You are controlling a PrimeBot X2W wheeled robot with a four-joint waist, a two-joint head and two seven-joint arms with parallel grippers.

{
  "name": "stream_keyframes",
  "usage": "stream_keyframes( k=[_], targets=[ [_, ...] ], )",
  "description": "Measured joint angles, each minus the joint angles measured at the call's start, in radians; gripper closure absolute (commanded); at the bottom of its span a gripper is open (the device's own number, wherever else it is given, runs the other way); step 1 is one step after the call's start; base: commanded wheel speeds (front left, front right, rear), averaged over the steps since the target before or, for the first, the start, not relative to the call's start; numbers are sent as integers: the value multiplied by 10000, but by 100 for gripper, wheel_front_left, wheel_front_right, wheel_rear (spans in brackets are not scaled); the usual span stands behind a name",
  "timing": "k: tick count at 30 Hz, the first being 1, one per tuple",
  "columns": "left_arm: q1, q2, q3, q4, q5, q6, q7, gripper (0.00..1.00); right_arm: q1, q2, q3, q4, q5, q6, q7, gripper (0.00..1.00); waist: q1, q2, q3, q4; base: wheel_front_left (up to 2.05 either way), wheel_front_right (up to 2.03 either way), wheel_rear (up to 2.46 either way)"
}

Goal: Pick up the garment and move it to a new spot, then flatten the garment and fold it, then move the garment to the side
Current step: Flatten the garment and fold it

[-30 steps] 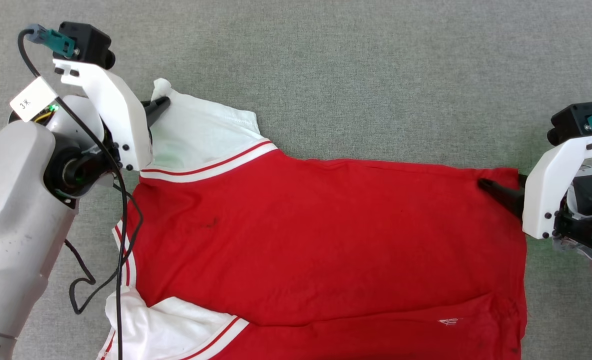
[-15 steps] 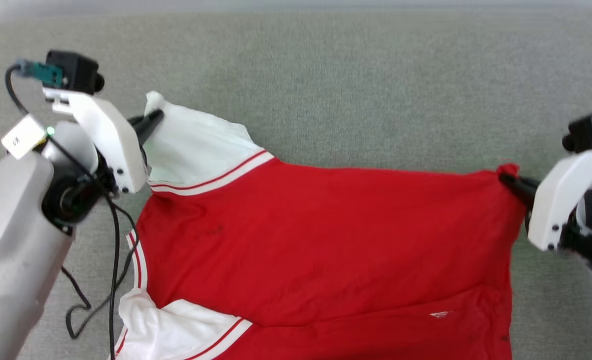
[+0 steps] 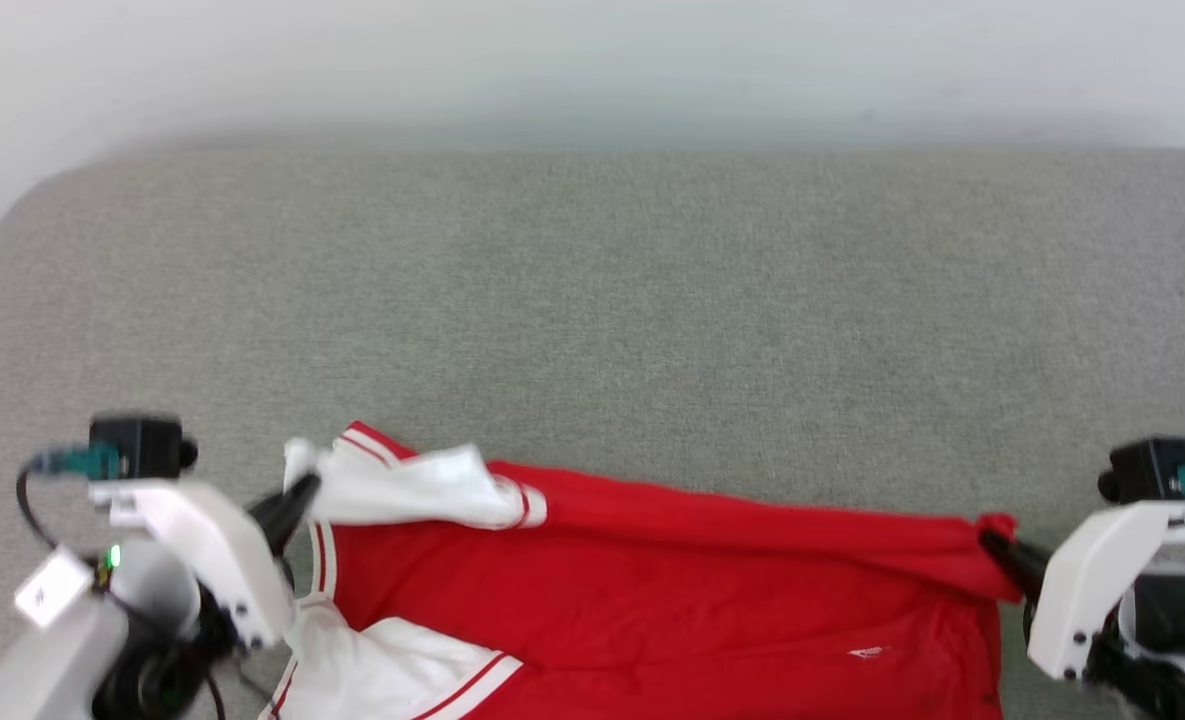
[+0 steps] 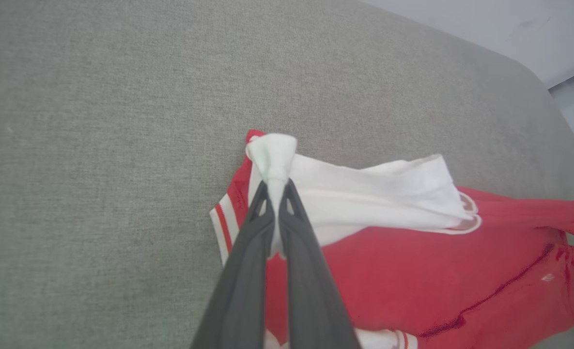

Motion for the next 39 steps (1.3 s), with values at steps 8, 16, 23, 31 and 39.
stream_keyframes(
  k=[8,16,23,31,39],
  targets=[
    [2586,100,244,-1074,-690,894,-546,100,1195,479,-464,337,23,0,-476,100,-1,0,-426,211,0,0,0],
    [3583,-577,52,-428,-1089,878,-851,76,1925,836,-506,825,-48,0,-1244,18,-1,0,-721,254,0,0,0],
    [3050,-1099,-79,451,-763,654,-1440,0,1930,1034,-201,1089,42,2,-2318,0,0,0,-792,210,0,0,0],
    [2276,-1269,232,483,253,529,-3250,0,1872,920,-123,328,100,-2,-3438,0,0,0,-979,112,0,0,0],
    [1807,-1283,374,-462,2153,917,-4920,0,2135,466,-746,-495,-188,-2,-2633,0,0,0,-1068,112,0,0,0]
  ],
)
